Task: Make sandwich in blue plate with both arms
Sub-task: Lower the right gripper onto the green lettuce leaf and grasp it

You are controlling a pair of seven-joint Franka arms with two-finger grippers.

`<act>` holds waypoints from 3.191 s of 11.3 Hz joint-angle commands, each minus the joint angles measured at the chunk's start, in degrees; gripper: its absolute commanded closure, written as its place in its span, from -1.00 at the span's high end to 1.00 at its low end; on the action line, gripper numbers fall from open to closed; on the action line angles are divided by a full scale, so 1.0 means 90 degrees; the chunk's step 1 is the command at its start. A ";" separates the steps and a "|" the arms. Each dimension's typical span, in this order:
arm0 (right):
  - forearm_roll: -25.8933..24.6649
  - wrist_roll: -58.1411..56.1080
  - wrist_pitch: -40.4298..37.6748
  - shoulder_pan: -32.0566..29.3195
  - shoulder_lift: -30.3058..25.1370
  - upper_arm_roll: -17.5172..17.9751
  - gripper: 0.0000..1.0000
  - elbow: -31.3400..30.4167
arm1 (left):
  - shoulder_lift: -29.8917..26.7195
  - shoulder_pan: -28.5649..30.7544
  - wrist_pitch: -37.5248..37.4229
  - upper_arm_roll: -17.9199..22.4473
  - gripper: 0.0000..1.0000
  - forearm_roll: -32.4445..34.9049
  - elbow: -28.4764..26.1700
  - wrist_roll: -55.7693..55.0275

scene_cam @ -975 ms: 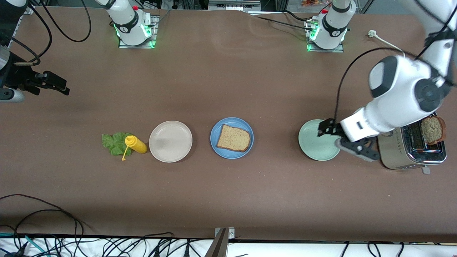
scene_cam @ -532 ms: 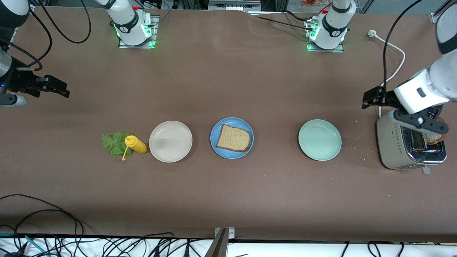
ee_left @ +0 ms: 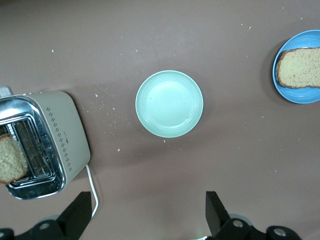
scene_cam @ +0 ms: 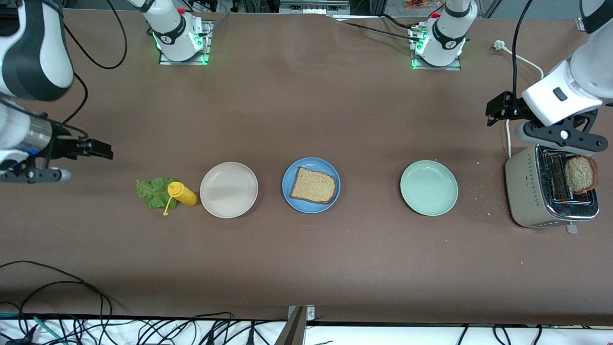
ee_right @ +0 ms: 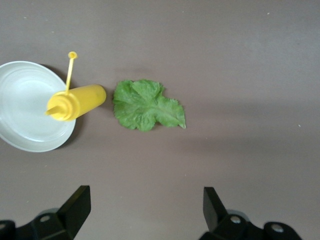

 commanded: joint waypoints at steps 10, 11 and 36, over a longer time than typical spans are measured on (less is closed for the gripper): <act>0.0163 -0.0624 0.4122 -0.0094 0.1002 0.0075 1.00 -0.2425 | -0.1636 -0.0878 0.0462 0.1126 1.00 -0.0525 -0.1868 -0.0061; 0.0163 -0.0625 0.4249 -0.0094 0.1157 0.0075 1.00 -0.2406 | -0.1616 -0.0810 0.0423 0.1126 1.00 -0.0535 -0.1858 -0.0051; 0.0183 -0.1377 0.2121 -0.0045 -0.0513 0.0339 -1.00 -0.2279 | -0.1499 -0.0761 0.0296 0.1058 1.00 -0.0516 -0.1731 0.0046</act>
